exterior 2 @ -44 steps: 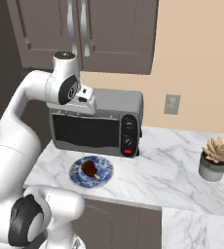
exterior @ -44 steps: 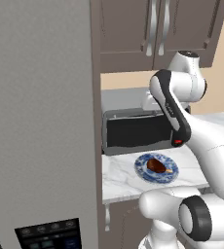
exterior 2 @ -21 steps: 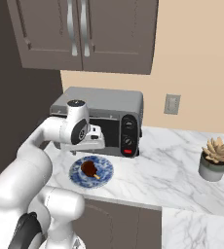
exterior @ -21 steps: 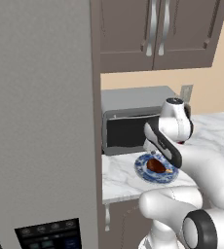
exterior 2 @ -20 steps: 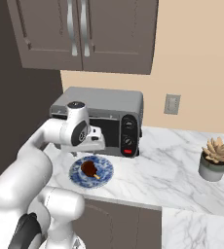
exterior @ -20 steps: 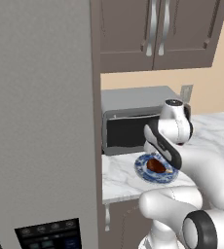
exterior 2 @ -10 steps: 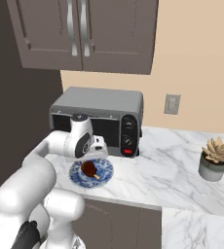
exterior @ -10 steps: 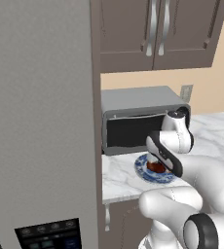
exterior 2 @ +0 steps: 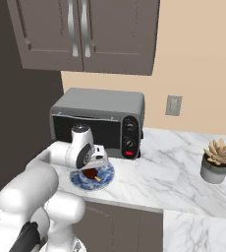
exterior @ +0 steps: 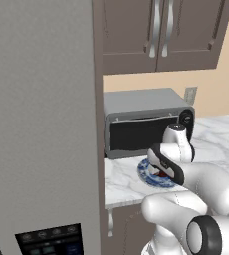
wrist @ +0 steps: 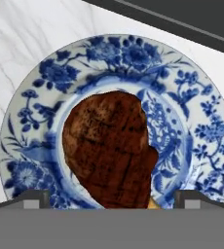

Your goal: Place the steak on the top rack of the oven.

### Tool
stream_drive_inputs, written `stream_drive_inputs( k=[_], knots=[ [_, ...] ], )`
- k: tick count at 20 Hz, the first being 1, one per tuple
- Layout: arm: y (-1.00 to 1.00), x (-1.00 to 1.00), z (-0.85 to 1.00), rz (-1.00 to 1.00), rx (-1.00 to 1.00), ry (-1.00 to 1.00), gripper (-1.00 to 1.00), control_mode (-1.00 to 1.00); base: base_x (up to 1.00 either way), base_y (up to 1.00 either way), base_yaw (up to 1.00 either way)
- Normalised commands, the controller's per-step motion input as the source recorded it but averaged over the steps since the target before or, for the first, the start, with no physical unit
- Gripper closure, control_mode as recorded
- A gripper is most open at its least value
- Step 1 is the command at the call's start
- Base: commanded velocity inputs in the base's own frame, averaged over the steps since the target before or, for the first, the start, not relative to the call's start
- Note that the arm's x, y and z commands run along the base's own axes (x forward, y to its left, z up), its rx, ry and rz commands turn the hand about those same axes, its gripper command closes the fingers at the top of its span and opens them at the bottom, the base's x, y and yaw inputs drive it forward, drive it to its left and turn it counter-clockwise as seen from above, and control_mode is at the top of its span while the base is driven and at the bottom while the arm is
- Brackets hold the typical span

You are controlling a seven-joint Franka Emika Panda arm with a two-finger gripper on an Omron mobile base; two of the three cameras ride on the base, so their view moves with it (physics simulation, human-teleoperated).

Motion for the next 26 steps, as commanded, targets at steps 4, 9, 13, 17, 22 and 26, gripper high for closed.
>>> stream_drive_inputs(
  k=[4, 9, 13, 17, 22, 26],
  knots=[
    [0.0, 0.09, -0.35, 0.0, 0.0, 0.02, -1.0, -1.0, 0.0, 0.0, 0.0],
    [0.0, 0.08, -0.36, 0.0, 0.0, 0.0, -1.0, -1.0, 0.0, 0.0, 0.0],
    [0.1, 0.0, -0.33, 0.0, 0.0, 0.0, -1.0, -1.0, 0.0, 0.0, 0.0],
    [0.03, -0.07, -0.26, 0.0, 0.0, 0.0, -1.0, -1.0, 0.0, 0.0, 0.0],
    [0.02, -0.44, -0.31, -0.05, 0.0, 0.0, 1.0, -1.0, 0.0, 0.0, 0.0],
    [0.01, -0.49, -0.27, -0.12, 0.0, 0.0, 1.0, -1.0, 0.0, 0.0, 0.0]
  ],
)
